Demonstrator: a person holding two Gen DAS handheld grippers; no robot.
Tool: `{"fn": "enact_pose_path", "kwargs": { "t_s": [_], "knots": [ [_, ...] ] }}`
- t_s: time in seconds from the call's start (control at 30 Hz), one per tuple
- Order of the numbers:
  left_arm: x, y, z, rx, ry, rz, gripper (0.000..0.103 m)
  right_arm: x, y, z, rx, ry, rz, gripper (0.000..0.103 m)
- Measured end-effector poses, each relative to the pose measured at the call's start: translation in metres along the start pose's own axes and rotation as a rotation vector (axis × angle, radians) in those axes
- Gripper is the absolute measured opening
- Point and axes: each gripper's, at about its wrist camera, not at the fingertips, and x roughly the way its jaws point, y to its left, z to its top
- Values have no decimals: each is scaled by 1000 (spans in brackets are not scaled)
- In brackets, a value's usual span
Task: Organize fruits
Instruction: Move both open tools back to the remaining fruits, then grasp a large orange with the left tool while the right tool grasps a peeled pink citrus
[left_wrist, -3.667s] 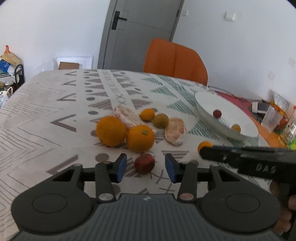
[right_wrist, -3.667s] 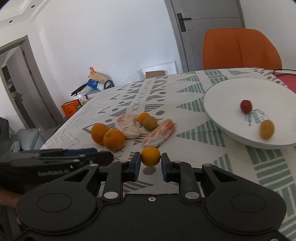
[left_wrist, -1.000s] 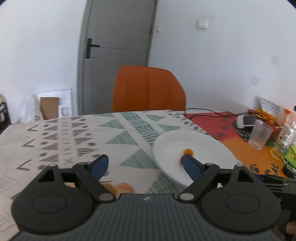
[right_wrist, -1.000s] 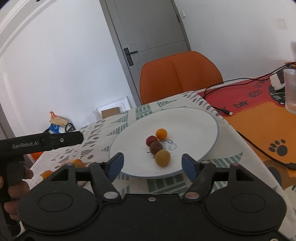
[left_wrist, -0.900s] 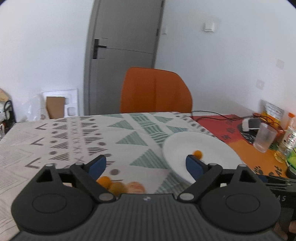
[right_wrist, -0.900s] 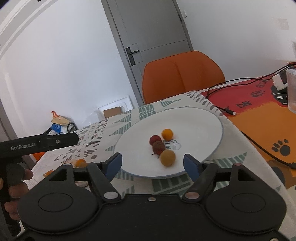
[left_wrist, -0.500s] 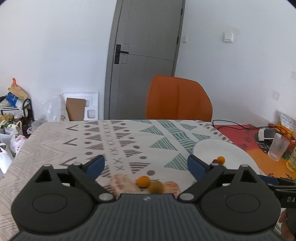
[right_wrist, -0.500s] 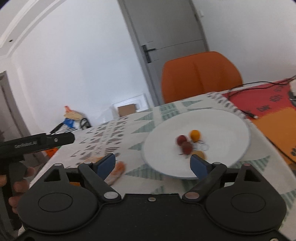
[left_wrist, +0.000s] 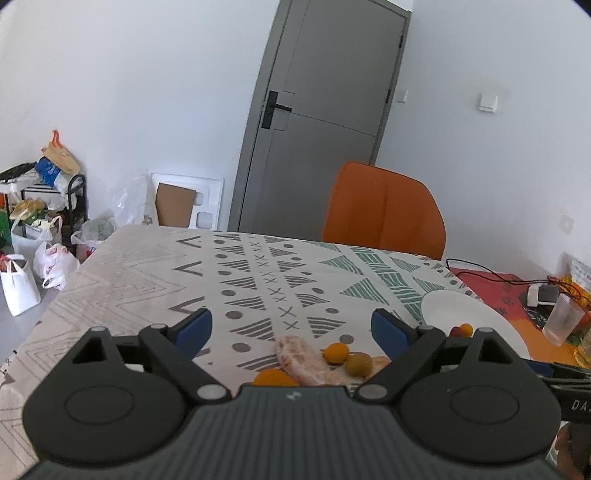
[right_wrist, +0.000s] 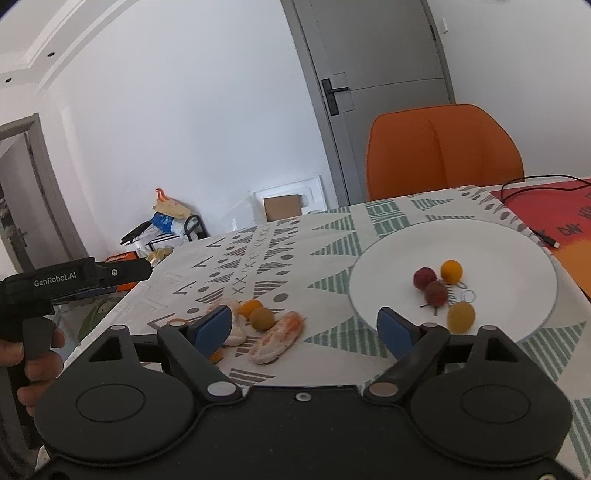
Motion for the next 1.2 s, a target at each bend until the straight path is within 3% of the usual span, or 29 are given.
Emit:
{"fn": "enact_pose_path", "kwargs": {
  "t_s": [0.2,0.53,0.73,1.1,1.2],
  "knots": [
    [0,13,-6,-25,0,4,88,8,6,-3,-8,22,3,77],
    [17,24,-25,-67,72,-20,70,29,15,-9,-21,80,17,64],
    [27,25,-35,-70,108,-41,59,46,19,-14,-29,121,21,63],
    [42,33,-48,-117,132,-72,56,73,24,-19,-40,165,28,58],
    [45,39,-48,-147,136,-83,45,79,26,-19,-45,176,29,57]
  ]
}}
